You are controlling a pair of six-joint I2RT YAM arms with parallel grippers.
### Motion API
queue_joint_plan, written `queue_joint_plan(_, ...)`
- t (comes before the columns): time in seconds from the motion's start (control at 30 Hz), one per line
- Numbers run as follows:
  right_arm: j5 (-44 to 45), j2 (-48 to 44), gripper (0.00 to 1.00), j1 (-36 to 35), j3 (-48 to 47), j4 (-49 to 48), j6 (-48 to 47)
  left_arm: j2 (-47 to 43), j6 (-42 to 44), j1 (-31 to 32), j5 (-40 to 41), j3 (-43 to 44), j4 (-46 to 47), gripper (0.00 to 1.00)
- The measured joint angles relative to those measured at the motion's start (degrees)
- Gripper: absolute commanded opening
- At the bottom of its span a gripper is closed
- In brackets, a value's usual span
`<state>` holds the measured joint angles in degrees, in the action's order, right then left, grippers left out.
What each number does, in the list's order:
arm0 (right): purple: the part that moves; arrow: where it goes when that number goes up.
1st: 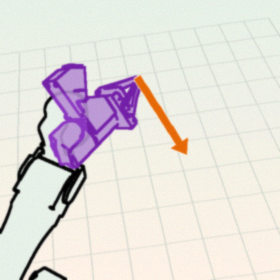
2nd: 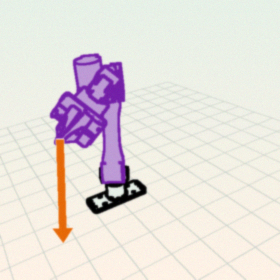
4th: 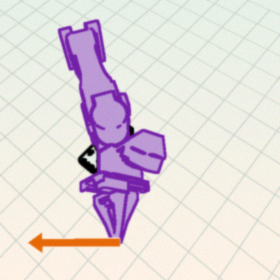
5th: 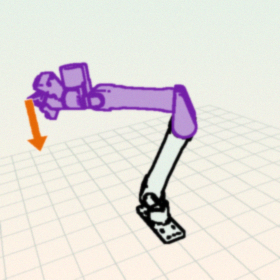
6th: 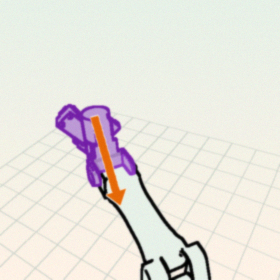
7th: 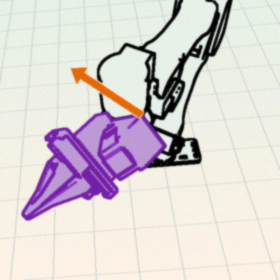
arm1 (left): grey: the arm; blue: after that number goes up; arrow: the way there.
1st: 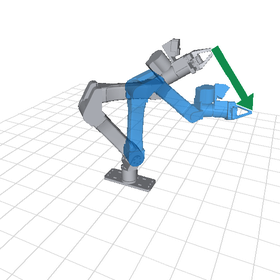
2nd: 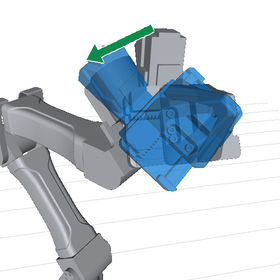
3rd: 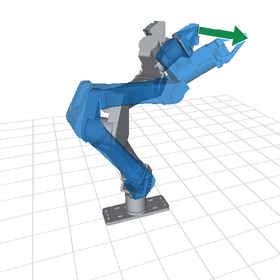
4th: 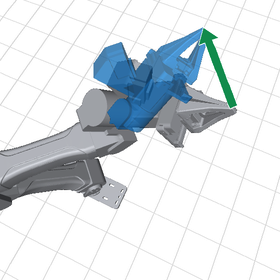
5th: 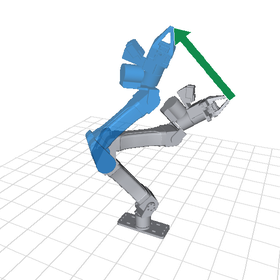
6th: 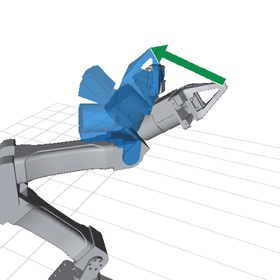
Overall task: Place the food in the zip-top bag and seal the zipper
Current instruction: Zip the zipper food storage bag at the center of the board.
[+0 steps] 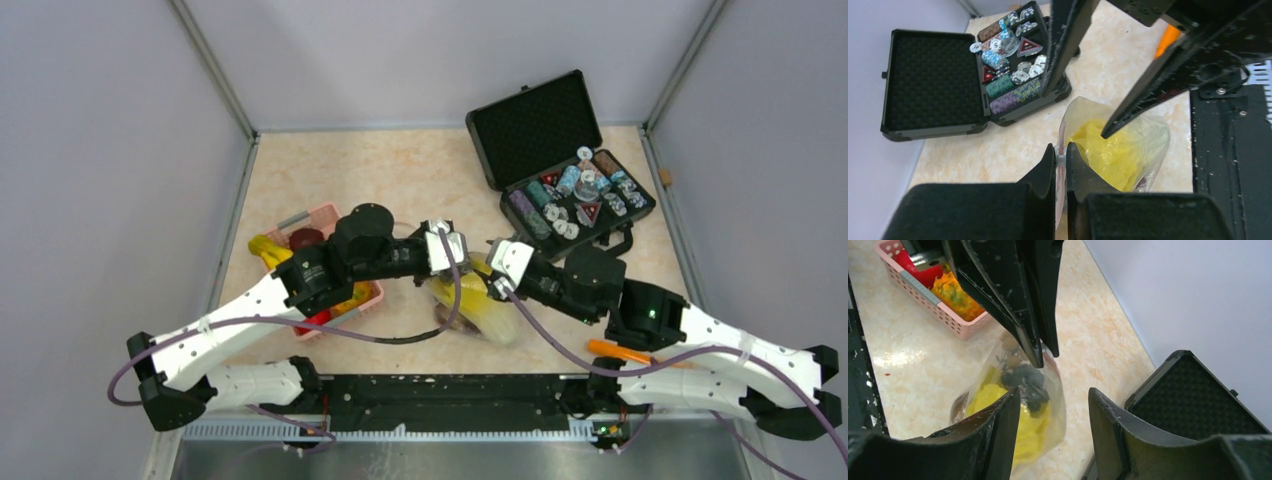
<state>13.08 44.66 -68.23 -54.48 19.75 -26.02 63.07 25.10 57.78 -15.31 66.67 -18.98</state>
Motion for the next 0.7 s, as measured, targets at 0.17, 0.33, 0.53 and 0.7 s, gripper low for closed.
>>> queue_joint_plan(0.17,-3.69,3.34,0.52,1.77,-5.57,5.38,-2.75,-0.81,0.48,0.07,-3.41,1.97,-2.89,0.0)
queue_joint_plan(0.33,-8.68,5.9,0.26,4.94,-6.73,6.86,-4.44,-0.81,1.03,0.5,-5.05,3.02,-5.44,0.0)
queue_joint_plan(0.53,-13.22,6.88,0.32,6.05,-7.15,7.91,-4.52,-0.79,1.42,0.92,-5.25,3.52,-6.38,0.0)
queue_joint_plan(0.7,-15.04,6.88,0.24,6.12,-7.15,7.17,-4.24,-0.79,1.4,1.27,-5.25,3.52,-6.6,0.0)
